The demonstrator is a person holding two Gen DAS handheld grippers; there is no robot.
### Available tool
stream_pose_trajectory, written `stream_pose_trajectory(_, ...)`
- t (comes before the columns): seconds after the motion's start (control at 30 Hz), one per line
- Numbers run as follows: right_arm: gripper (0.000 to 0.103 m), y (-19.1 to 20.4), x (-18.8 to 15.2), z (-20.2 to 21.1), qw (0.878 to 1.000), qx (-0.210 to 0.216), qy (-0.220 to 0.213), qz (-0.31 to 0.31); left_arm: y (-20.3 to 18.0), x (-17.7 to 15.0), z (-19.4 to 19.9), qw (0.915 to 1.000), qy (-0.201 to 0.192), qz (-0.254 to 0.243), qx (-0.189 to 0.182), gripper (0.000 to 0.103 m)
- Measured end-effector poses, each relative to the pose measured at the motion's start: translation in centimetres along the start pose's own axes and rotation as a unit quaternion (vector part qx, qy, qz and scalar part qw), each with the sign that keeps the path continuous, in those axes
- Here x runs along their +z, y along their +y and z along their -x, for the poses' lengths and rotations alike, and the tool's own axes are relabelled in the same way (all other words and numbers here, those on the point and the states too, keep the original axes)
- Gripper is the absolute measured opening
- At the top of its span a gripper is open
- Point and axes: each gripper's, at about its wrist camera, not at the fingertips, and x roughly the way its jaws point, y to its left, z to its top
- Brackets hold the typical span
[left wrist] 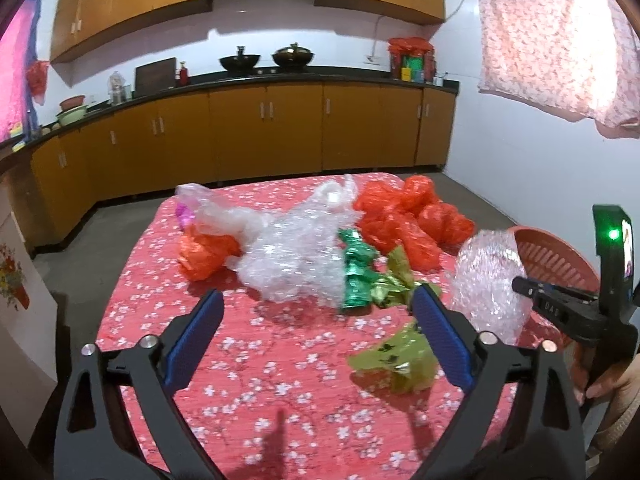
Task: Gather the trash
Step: 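Grasp the clear bubble wrap with the right tool while the left tool grasps the green paw-print bag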
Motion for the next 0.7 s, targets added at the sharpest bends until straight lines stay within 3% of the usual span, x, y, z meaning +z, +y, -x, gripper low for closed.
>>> stream_pose_trajectory(0.4, 0.007, -5.9, 0.9, 5.7, 0.996, -0.070, -0.051, -0.031, -5.9, 0.0, -4.6, 0.9961, 0.051, -0.048, -0.054, 0.077)
stream_pose_trajectory(0.7, 0.007, -9.2, 0.9, 7.5, 0.993, -0.089, -0.059, -0.057, -8.2, -1.8, -9.0, 0.9886, 0.124, -0.063, -0.057, 0.054)
